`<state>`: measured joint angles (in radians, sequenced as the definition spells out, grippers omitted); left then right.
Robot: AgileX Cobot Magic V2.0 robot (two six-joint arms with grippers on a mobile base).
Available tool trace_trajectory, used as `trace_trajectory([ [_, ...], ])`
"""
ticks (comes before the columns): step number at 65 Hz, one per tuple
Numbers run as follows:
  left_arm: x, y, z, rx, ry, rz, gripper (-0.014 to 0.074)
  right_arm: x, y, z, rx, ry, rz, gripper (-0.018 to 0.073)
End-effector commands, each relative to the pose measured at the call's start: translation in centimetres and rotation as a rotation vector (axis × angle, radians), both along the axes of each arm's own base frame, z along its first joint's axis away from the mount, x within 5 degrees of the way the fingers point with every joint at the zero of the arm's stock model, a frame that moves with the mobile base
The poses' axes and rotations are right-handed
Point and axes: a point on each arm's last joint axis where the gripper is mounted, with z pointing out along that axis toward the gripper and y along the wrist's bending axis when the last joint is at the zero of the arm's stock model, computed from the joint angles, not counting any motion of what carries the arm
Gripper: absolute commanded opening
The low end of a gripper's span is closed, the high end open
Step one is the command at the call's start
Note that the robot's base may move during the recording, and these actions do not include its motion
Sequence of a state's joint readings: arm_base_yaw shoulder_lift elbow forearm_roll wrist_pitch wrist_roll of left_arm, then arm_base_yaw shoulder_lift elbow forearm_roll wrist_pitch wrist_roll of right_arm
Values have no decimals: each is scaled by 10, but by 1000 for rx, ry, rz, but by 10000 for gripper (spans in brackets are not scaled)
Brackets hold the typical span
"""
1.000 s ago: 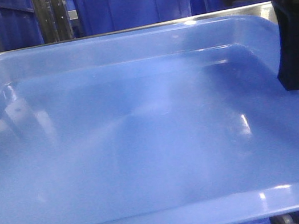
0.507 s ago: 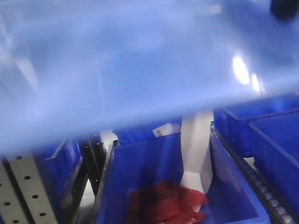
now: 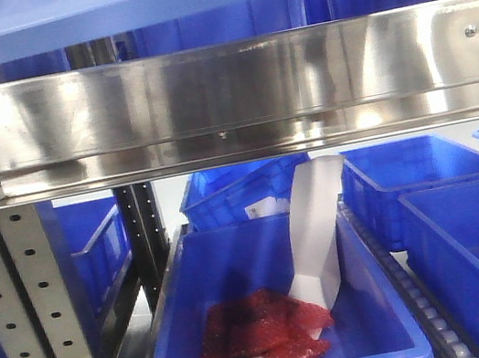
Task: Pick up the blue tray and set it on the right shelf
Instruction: 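Raise the tray with both grippers and set it on the upper shelf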
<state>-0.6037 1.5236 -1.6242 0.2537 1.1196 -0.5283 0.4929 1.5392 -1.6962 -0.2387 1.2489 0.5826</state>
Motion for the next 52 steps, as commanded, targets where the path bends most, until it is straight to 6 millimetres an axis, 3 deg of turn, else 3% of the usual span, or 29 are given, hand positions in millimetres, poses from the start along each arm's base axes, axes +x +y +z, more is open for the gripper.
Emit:
trace_trajectory([
  [1,10,-19,31,-207,-124,-63,56,10,18,27,189,-129,68,244],
  [14,47,-19,34,-223,-170,-30,56,46,23,25,208,-164,57,244],
  [32,85,-13,30,-275,-241,16,56,88,26,16,220,-220,34,244],
  [52,106,-16,2,-251,-170,39,56,107,29,-6,200,-184,24,244],
])
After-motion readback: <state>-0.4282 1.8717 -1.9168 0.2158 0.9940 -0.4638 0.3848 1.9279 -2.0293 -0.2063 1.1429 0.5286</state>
